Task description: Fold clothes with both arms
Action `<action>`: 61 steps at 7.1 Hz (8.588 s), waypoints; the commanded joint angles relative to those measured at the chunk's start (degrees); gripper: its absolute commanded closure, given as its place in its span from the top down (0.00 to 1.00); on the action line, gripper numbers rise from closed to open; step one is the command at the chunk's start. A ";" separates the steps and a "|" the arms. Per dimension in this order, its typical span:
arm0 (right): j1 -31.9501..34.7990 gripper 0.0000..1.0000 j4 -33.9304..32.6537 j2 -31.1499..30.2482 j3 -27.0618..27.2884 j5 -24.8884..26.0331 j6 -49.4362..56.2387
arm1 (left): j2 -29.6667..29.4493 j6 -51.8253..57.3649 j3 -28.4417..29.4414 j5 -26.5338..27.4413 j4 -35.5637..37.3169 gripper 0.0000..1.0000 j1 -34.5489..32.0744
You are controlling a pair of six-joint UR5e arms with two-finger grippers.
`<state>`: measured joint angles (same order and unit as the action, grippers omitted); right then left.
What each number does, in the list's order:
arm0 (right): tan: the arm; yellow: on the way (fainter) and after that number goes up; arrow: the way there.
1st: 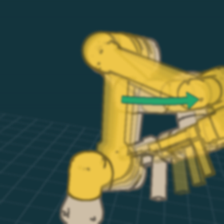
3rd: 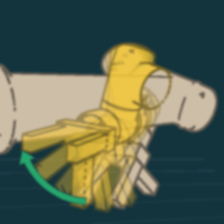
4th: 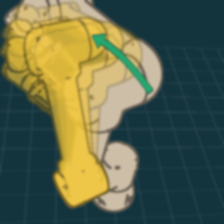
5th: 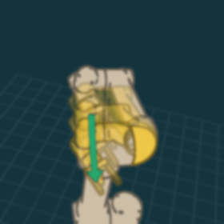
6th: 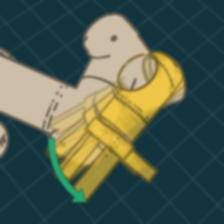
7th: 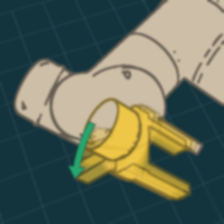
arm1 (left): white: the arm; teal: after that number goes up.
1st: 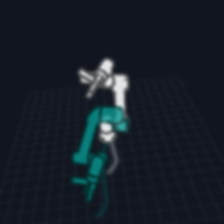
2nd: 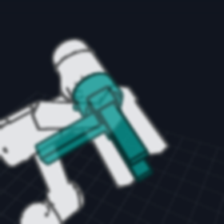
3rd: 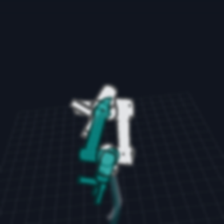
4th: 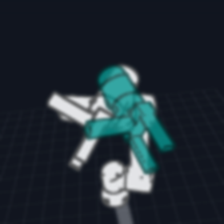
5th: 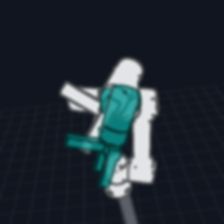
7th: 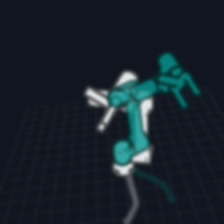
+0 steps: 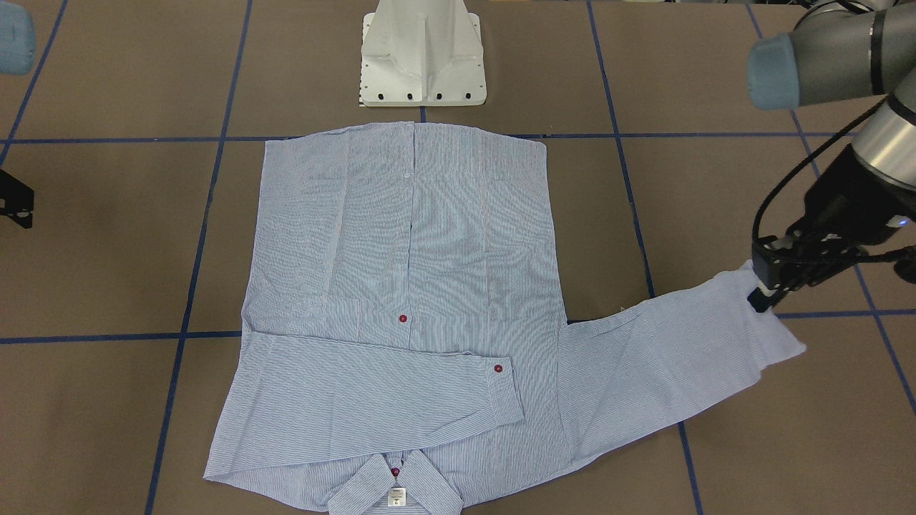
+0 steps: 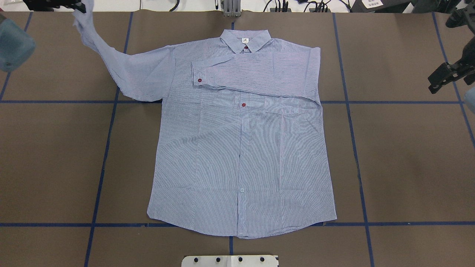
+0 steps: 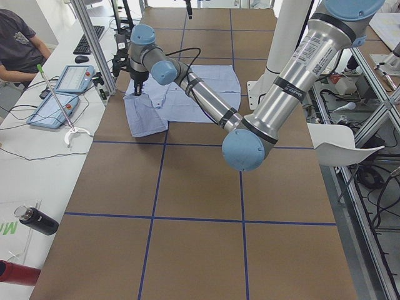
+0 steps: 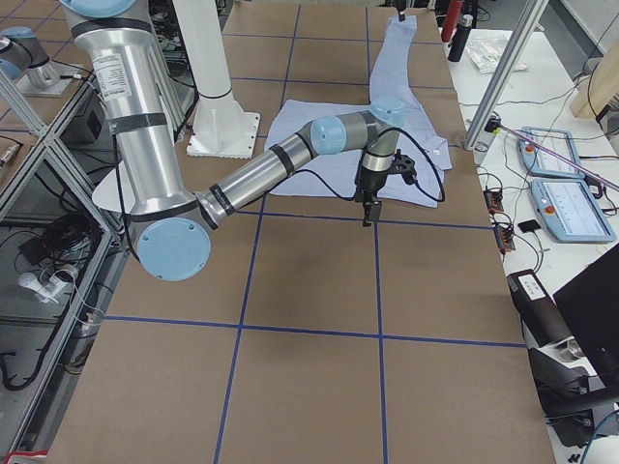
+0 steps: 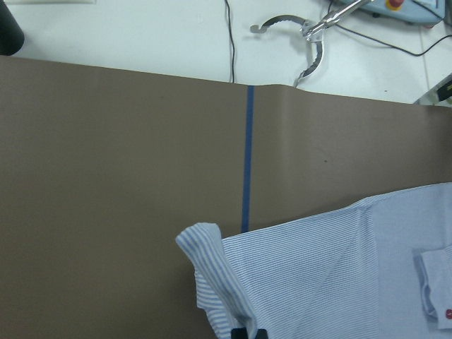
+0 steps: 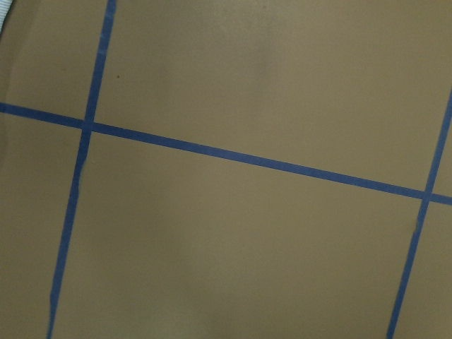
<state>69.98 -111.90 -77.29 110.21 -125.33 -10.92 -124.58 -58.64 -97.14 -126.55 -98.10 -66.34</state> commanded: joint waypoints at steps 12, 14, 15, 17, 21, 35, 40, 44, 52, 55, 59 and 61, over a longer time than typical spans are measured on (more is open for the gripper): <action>0.95 1.00 0.37 -0.85 -3.69 -1.41 0.99 | -23.61 -35.84 29.54 10.58 -26.60 0.00 23.50; 0.86 1.00 0.54 -0.85 -3.95 -1.59 0.90 | -23.60 -35.93 29.81 14.72 -26.79 0.00 29.57; 0.86 1.00 0.89 -0.76 -4.22 -2.11 0.90 | -23.69 -35.93 31.73 17.53 -28.45 0.00 31.69; 0.86 1.00 1.16 -0.50 -4.31 -2.29 0.82 | -26.49 -35.32 41.20 23.24 -35.56 0.00 34.16; 0.77 1.00 1.16 0.20 -4.22 -2.47 0.73 | -28.52 -31.45 41.59 24.42 -38.65 1.00 36.63; -45.61 0.99 39.83 -10.95 7.12 15.53 -63.08 | -3.66 -22.13 -0.95 18.53 -8.25 0.99 29.60; -51.52 0.89 39.92 -13.59 7.47 15.73 -63.70 | -3.74 -22.74 -0.95 18.79 -8.25 0.99 29.51; -51.87 0.80 40.01 -12.63 5.72 15.29 -63.70 | -3.74 -22.66 -0.95 18.79 -8.25 0.99 29.25; -51.87 0.57 39.83 -11.66 4.83 15.20 -63.61 | -3.22 -22.48 -0.95 18.88 -8.25 0.99 28.72; -51.70 0.57 39.57 -12.36 4.92 15.11 -63.61 | -3.21 -22.48 -0.95 18.88 -8.25 0.99 28.72; -51.70 0.47 39.48 -12.19 5.01 15.20 -63.70 | -3.13 -22.48 -0.95 18.88 -8.25 0.99 28.63; -51.70 0.31 39.39 -12.10 5.01 15.20 -63.70 | -3.13 -22.48 -0.95 18.88 -8.25 0.99 28.63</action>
<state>18.28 -72.48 -89.44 115.22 -110.13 -74.62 -127.72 -81.12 -98.09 -107.67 -106.35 -37.70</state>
